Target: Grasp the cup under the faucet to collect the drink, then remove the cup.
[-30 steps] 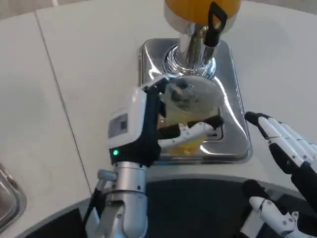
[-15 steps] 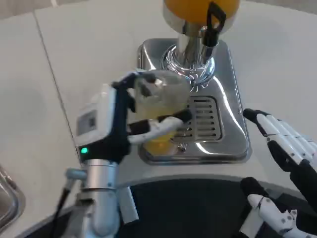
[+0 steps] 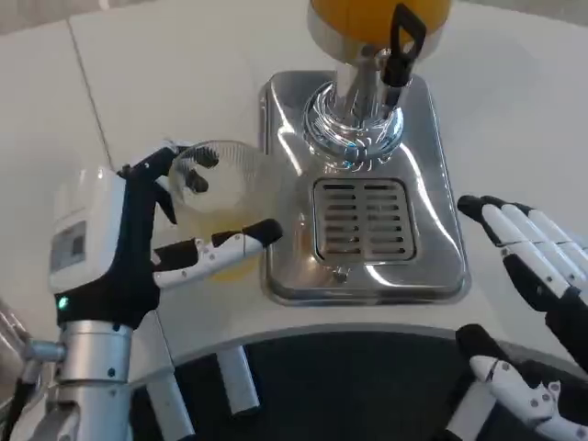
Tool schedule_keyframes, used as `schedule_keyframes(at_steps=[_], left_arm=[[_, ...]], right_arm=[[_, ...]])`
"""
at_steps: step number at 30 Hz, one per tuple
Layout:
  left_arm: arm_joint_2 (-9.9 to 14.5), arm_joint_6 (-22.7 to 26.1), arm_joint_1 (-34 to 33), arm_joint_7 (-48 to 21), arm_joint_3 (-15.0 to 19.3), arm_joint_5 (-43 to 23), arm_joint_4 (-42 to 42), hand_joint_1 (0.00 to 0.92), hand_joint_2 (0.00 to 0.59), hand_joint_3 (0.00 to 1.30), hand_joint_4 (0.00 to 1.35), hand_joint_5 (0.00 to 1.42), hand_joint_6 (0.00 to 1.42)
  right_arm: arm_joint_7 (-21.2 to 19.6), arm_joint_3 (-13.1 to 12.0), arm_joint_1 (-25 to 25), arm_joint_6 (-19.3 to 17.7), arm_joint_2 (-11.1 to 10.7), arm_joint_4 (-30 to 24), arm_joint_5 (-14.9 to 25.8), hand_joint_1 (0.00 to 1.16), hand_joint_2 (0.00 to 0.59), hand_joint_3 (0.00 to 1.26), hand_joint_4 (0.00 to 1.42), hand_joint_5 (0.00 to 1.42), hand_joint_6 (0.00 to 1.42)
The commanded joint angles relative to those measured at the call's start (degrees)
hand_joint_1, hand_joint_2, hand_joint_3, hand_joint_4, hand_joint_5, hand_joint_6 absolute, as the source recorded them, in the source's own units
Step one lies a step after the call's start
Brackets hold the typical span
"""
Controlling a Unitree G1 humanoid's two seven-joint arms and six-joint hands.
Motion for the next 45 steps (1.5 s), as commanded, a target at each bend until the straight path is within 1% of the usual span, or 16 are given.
schedule_keyframes(at_steps=[1, 7, 10, 12, 14, 17, 19, 20, 22, 25, 30, 33, 36, 39, 45], left_arm=[[0.9, -2.8, 3.7, -2.8, 2.5, -2.4, -6.8, 0.78, 0.0, 1.17, 1.11, 1.42, 1.42], [1.1, -3.6, 8.5, -7.0, 5.8, -5.5, -13.7, 0.781, 0.0, 1.18, 1.11, 1.42, 1.42], [0.9, -3.7, 10.5, -8.7, 7.1, -6.6, -16.4, 0.781, 0.0, 1.18, 1.11, 1.42, 1.42], [0.8, -4.3, 12.4, -10.0, 7.9, -7.4, -18.9, 0.781, 0.0, 1.18, 1.11, 1.42, 1.42], [0.8, -4.7, 13.8, -11.0, 8.4, -7.9, -20.6, 0.781, 0.0, 1.18, 1.11, 1.42, 1.42], [0.3, -5.6, 16.9, -12.7, 8.9, -8.8, -24.1, 0.781, 0.0, 1.19, 1.1, 1.42, 1.42], [-0.8, -5.5, 19.1, -13.1, 8.6, -8.6, -26.7, 0.781, 0.0, 1.19, 1.1, 1.42, 1.42], [-1.4, -5.5, 20.1, -13.2, 8.5, -8.3, -27.9, 0.781, 0.0, 1.19, 1.1, 1.42, 1.42], [-2.7, -5.6, 22.4, -13.3, 8.1, -7.8, -30.3, 0.781, 0.0, 1.19, 1.1, 1.42, 1.42], [-3.7, -6.6, 25.4, -13.9, 7.6, -7.5, -32.9, 0.781, 0.0, 1.19, 1.1, 1.42, 1.42], [-4.7, -8.9, 30.3, -15.0, 6.9, -7.5, -35.9, 0.781, 0.0, 1.19, 1.1, 1.42, 1.42], [-5.2, -10.4, 32.1, -14.9, 6.9, -6.5, -36.9, 0.781, 0.0, 1.19, 1.1, 1.42, 1.42], [-5.8, -11.9, 33.3, -15.0, 6.8, -5.7, -37.5, 0.777, 0.0, 1.19, 1.09, 1.42, 1.42], [-6.0, -13.3, 34.2, -15.2, 6.6, -5.2, -37.8, 0.776, 0.0, 1.19, 1.09, 1.42, 1.42], [-6.5, -14.0, 35.6, -16.4, 6.2, -5.5, -38.7, 0.776, 0.0, 1.18, 1.09, 1.42, 1.42]], right_arm=[[-0.3, -1.7, 1.6, -2.5, -1.2, 0.3, -1.1, 0.2, 0.499, 0.0, 0.0, 0.0, 0.04], [-0.4, -3.1, 2.3, -5.5, -2.7, 1.0, -2.6, 0.2, 0.499, 0.0, 0.0, 0.0, 0.0], [-1.0, -3.7, 2.6, -7.3, -3.0, 1.6, -3.5, 0.2, 0.499, 0.0, 0.0, 0.0, 0.0], [-1.7, -4.2, 3.1, -9.1, -3.2, 2.3, -4.6, 0.2, 0.499, 0.0, 0.0, 0.0, 0.0], [-1.9, -4.6, 3.5, -10.5, -3.6, 3.1, -4.9, 0.2, 0.499, 0.0, 0.0, 0.0, 0.0], [-2.9, -5.4, 4.4, -13.5, -4.2, 4.4, -5.3, 0.2, 0.501, 0.0, 0.0, 0.0, 0.0], [-3.9, -6.1, 5.1, -15.4, -4.0, 5.1, -5.4, 0.16, 0.493, 0.0, 0.0, 0.0, 0.0], [-4.6, -6.3, 5.5, -16.4, -3.8, 5.5, -5.5, 0.14, 0.503, 0.0, 0.0, 0.0, 0.0], [-5.5, -6.5, 6.2, -17.9, -3.3, 6.1, -5.7, 0.11, 0.507, 0.0, 0.0, 0.0, 0.0], [-6.9, -6.4, 6.8, -19.6, -2.7, 6.5, -6.1, 0.06, 0.513, 0.0, 0.0, 0.0, 0.0], [-7.4, -5.9, 7.0, -21.0, -2.1, 6.6, -5.9, 0.06, 0.512, 0.0, 0.0, 0.0, 0.0], [-7.4, -5.8, 7.3, -22.0, -2.0, 6.4, -5.5, 0.05, 0.511, 0.0, 0.0, 0.0, 0.0], [-7.6, -6.1, 7.6, -23.2, -1.8, 6.8, -4.9, 0.05, 0.511, 0.0, 0.0, 0.0, 0.0], [-8.2, -6.3, 7.8, -24.7, -1.6, 7.1, -4.3, 0.05, 0.524, 0.0, 0.0, 0.0, 0.0], [-8.4, -5.1, 8.1, -26.1, -0.5, 7.7, -5.1, 0.04, 0.526, 0.0, 0.0, 0.0, 0.0]])
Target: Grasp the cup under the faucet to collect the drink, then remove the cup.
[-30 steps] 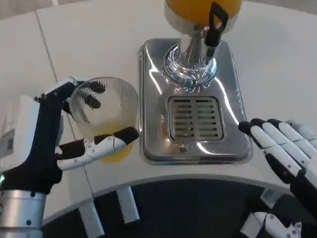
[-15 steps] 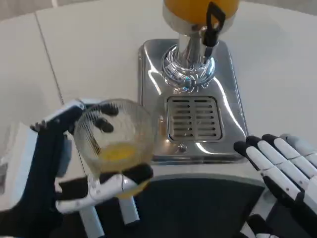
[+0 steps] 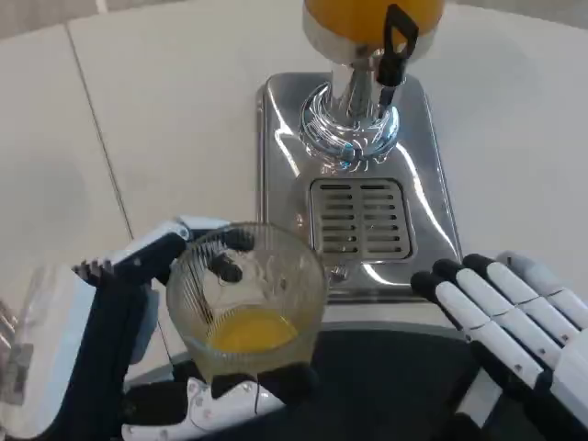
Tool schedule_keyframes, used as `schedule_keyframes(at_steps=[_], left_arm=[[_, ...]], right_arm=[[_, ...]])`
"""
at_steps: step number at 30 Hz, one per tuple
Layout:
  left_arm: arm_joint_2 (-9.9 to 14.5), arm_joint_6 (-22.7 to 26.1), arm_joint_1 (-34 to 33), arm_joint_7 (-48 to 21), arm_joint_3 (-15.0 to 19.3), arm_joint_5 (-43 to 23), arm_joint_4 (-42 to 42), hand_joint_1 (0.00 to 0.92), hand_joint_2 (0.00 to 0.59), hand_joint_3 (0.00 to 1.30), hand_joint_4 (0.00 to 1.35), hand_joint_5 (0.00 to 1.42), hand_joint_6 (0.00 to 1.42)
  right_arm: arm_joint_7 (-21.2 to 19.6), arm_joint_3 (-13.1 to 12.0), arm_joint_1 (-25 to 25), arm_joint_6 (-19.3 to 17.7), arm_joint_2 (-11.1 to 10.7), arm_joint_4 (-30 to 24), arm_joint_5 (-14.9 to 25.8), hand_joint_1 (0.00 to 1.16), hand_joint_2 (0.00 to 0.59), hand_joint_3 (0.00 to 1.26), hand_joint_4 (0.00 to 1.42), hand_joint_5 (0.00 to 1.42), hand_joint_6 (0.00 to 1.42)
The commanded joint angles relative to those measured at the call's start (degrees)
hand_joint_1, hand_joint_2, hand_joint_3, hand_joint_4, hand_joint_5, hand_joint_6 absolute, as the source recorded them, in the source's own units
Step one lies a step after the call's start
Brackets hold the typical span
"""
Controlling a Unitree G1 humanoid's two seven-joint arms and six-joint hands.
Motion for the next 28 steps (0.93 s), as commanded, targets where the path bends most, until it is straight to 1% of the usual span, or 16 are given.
schedule_keyframes(at_steps=[1, 7, 12, 16, 28], left_arm=[[-0.8, -2.1, 1.2, -0.8, -0.5, 0.1, -2.0, 0.776, 0.0, 1.18, 1.09, 1.42, 1.42], [-1.7, -2.0, 1.4, -1.6, -1.1, 0.3, -1.9, 0.775, 0.0, 1.17, 1.09, 1.42, 1.42], [-2.4, -1.8, 0.6, -1.6, -1.1, 0.5, -1.5, 0.775, 0.0, 1.17, 1.09, 1.42, 1.42], [-2.5, -1.7, 0.2, -1.7, -0.8, 0.2, -1.0, 0.778, 0.0, 1.17, 1.09, 1.42, 1.42], [-3.5, -0.8, -1.0, -2.1, -1.1, 0.3, -0.7, 0.782, 0.0, 1.17, 1.09, 1.42, 1.42]], right_arm=[[-0.9, 0.7, 1.0, -0.9, 0.8, 0.9, -0.1, 0.04, 0.526, 0.0, 0.0, 0.0, 0.0], [-2.0, 1.5, 1.3, -1.5, 2.7, 1.2, -1.4, 0.04, 0.527, 0.0, 0.0, 0.0, 0.0], [-1.6, 2.6, 1.7, -1.4, 3.5, 0.6, -2.2, 0.04, 0.527, 0.0, 0.0, 0.0, 0.0], [-0.2, 3.3, 1.3, 0.0, 3.4, -0.5, -2.2, 0.04, 0.532, 0.0, 0.0, 0.0, 0.0], [1.2, 3.8, 1.4, 2.2, 3.3, -1.8, -1.7, 0.04, 0.538, 0.0, 0.0, 0.0, 0.0]])
